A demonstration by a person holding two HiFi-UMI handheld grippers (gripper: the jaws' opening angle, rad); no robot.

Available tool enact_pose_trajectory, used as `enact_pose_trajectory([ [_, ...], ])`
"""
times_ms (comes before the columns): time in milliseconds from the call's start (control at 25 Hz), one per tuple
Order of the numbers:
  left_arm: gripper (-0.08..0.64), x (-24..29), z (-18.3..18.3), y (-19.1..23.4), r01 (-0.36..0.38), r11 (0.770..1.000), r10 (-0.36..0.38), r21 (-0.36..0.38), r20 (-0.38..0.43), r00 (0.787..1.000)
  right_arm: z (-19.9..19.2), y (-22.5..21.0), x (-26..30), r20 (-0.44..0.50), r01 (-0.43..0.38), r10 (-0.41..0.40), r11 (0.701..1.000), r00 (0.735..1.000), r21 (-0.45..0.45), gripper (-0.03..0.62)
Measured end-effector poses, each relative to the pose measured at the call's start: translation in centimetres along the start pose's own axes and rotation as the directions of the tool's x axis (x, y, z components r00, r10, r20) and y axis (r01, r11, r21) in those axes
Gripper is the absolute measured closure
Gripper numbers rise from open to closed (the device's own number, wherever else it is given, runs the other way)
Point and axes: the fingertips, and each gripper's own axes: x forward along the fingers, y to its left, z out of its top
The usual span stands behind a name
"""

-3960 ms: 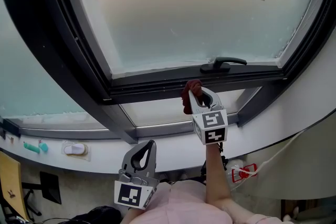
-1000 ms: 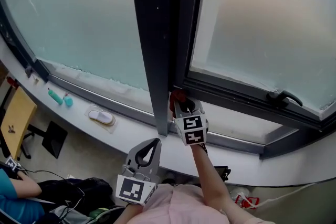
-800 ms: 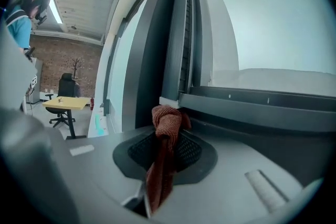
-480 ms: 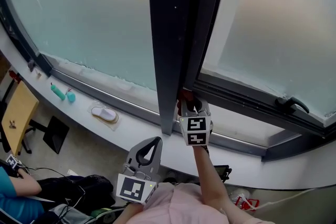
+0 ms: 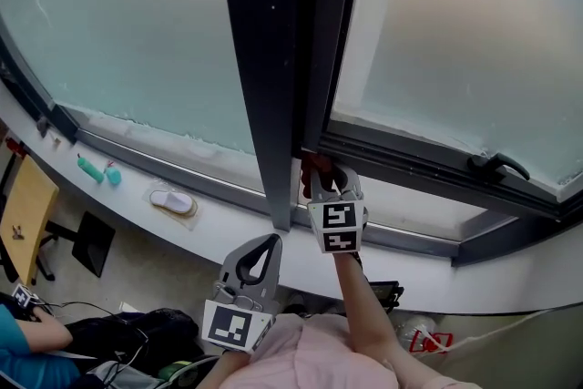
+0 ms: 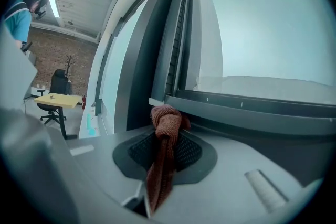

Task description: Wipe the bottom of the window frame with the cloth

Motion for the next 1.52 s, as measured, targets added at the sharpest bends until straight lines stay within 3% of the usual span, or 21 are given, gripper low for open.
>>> enact_pose_trajectory([
  [680, 0.561, 0.6, 0.6, -2.2, 0.068, 0.998, -0.068, 0.008, 0.014, 0.998, -0.4, -3.5, -2.2, 0.014, 0.033, -0.033, 0.999, 0.999, 0.034, 0.531],
  [1520, 0.561, 0.8, 0.2, -5.1, 0.145, 0.989, -0.145, 0.003, 0.001, 0.989, -2.2, -7.9, -6.0, -0.012, 0.143, -0.142, 0.985, 0.990, 0.097, 0.531],
])
